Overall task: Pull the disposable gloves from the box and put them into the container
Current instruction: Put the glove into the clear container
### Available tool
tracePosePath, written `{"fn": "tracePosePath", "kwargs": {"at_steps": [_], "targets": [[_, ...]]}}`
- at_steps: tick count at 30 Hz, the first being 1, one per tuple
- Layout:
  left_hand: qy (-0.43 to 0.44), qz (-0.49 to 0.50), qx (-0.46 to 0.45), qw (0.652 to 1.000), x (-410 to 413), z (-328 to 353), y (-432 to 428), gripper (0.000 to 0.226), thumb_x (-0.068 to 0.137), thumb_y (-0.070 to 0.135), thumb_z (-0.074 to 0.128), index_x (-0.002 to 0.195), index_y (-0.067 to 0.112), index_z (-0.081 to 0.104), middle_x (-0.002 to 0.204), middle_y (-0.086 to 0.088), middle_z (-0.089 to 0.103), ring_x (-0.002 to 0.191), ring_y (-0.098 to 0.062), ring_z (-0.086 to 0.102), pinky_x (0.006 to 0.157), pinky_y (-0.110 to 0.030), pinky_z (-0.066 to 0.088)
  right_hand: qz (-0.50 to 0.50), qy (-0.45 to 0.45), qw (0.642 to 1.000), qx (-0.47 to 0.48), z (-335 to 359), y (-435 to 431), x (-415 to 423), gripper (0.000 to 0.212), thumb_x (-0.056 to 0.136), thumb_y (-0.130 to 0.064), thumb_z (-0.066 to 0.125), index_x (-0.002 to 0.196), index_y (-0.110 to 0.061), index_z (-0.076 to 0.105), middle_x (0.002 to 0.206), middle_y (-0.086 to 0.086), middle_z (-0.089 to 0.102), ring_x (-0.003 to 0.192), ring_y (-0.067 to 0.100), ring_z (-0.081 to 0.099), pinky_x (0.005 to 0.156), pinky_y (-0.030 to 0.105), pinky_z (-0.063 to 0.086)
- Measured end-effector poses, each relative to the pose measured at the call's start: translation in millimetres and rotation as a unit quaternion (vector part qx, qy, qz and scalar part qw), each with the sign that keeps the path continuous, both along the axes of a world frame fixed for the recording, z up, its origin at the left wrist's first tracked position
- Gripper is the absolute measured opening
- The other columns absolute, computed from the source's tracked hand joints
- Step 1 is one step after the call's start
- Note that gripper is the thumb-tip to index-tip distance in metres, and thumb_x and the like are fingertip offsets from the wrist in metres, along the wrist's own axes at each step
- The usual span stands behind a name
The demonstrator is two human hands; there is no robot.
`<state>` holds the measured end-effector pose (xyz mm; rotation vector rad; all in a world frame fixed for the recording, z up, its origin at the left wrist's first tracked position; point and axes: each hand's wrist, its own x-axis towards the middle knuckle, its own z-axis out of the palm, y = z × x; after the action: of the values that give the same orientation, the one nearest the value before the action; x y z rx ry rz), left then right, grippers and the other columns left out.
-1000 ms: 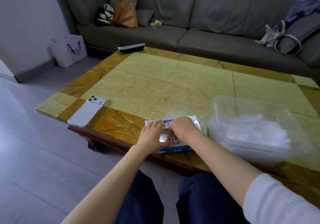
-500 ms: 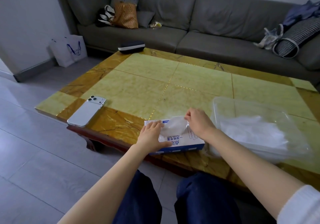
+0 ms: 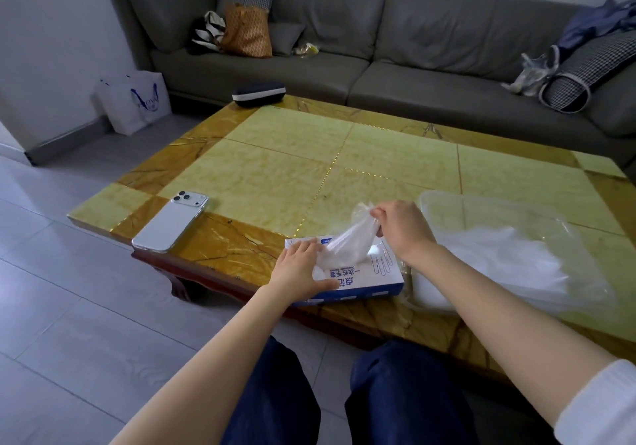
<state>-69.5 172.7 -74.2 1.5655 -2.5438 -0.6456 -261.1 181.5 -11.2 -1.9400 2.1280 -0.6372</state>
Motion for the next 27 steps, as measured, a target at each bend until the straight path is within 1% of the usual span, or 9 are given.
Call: {"fn": "tracePosePath", "kwargs": {"at_steps": [3, 13, 16, 18, 19, 20, 22, 24, 27], "targets": [[-0.001, 0.000, 0.001, 1.000, -0.6, 0.6, -0.1, 0.080, 0.081, 0.056, 0.062, 0.144, 0.021, 0.027, 0.155, 0.004, 0.020, 0.142, -0.019, 0.017, 0.115, -0.037, 0.016, -0.003, 0.002, 1.000, -0.010, -1.5, 0.6, -7.2, 0.035, 0.099, -0.016, 0.041, 0.073, -0.001, 0.060, 0.075, 0.015, 0.065, 0.073, 0.031, 0.064, 0.073, 0.042, 0.053], [-0.008, 0.012, 0.009, 1.000, -0.7, 0.6, -1.3, 0.088, 0.081, 0.057, 0.061, 0.148, 0.018, 0.020, 0.156, 0.002, 0.018, 0.143, -0.020, 0.016, 0.117, -0.037, 0.016, -0.013, -0.017, 0.991, -0.132, 32.3, 5.1, -8.9, 0.035, 0.099, -0.014, 0.037, 0.074, -0.002, 0.059, 0.069, 0.014, 0.063, 0.065, 0.029, 0.062, 0.065, 0.042, 0.054], [-0.006, 0.013, 0.029, 0.999, -0.8, 4.6, -0.6, 0.090, 0.081, 0.052, 0.064, 0.149, 0.015, 0.018, 0.155, -0.001, 0.021, 0.142, -0.021, 0.019, 0.116, -0.036, 0.019, 0.005, 0.004, 0.992, -0.125, 46.1, 6.7, -11.1, 0.033, 0.098, -0.013, 0.041, 0.068, -0.009, 0.054, 0.069, 0.013, 0.064, 0.066, 0.028, 0.064, 0.065, 0.041, 0.055], [0.066, 0.034, 0.079, 0.994, 1.1, 8.1, -2.8, 0.076, 0.085, 0.032, 0.067, 0.146, 0.014, 0.026, 0.150, -0.005, 0.032, 0.133, -0.023, 0.035, 0.107, -0.035, 0.035, 0.019, 0.025, 0.995, -0.099, 43.2, 11.8, -10.2, 0.035, 0.098, -0.014, 0.043, 0.066, -0.010, 0.055, 0.067, 0.012, 0.064, 0.065, 0.028, 0.063, 0.065, 0.042, 0.055], [0.126, 0.061, 0.102, 0.985, 3.0, 12.2, -3.9, 0.065, 0.087, 0.016, 0.063, 0.144, 0.013, 0.032, 0.146, -0.006, 0.037, 0.121, -0.021, 0.046, 0.095, -0.030, 0.045, 0.026, 0.031, 0.995, -0.089, 39.8, 15.2, -9.5, 0.035, 0.098, -0.015, 0.044, 0.066, -0.010, 0.055, 0.067, 0.011, 0.063, 0.065, 0.027, 0.063, 0.064, 0.042, 0.055], [0.192, 0.098, 0.110, 0.970, 5.8, 17.3, -4.6, 0.056, 0.087, 0.001, 0.055, 0.139, 0.013, 0.038, 0.141, -0.006, 0.043, 0.109, -0.019, 0.052, 0.081, -0.024, 0.048, 0.033, 0.034, 0.995, -0.083, 36.1, 19.2, -8.9, 0.035, 0.098, -0.015, 0.045, 0.064, -0.013, 0.055, 0.066, 0.010, 0.063, 0.065, 0.027, 0.063, 0.063, 0.042, 0.054], [0.267, 0.182, 0.049, 0.945, 11.1, 31.7, -10.0, 0.049, 0.085, -0.013, 0.043, 0.128, 0.011, 0.048, 0.127, -0.005, 0.053, 0.107, -0.018, 0.053, 0.077, -0.019, 0.043, 0.049, 0.038, 0.995, -0.084, 30.6, 25.4, -8.2, 0.036, 0.098, -0.016, 0.047, 0.063, -0.016, 0.055, 0.066, 0.008, 0.063, 0.066, 0.026, 0.063, 0.062, 0.040, 0.054], [0.315, 0.238, -0.023, 0.919, 14.0, 50.5, -16.7, 0.037, 0.090, -0.011, 0.040, 0.118, 0.009, 0.054, 0.115, -0.004, 0.058, 0.106, -0.017, 0.055, 0.081, -0.021, 0.041, 0.064, 0.038, 0.993, -0.090, 28.4, 29.0, -6.7, 0.027, 0.097, -0.016, 0.049, 0.076, -0.010, 0.065, 0.071, 0.006, 0.065, 0.069, 0.025, 0.062, 0.063, 0.038, 0.052], [0.351, 0.167, -0.020, 0.921, 5.1, 75.3, -16.9, 0.021, 0.096, 0.013, 0.050, 0.115, 0.013, 0.057, 0.109, 0.001, 0.060, 0.090, -0.013, 0.059, 0.076, -0.021, 0.046, 0.087, 0.027, 0.989, -0.113, 25.9, 32.0, -1.6, 0.019, 0.095, -0.015, 0.053, 0.091, -0.007, 0.070, 0.078, 0.003, 0.065, 0.069, 0.021, 0.057, 0.065, 0.035, 0.050]]}}
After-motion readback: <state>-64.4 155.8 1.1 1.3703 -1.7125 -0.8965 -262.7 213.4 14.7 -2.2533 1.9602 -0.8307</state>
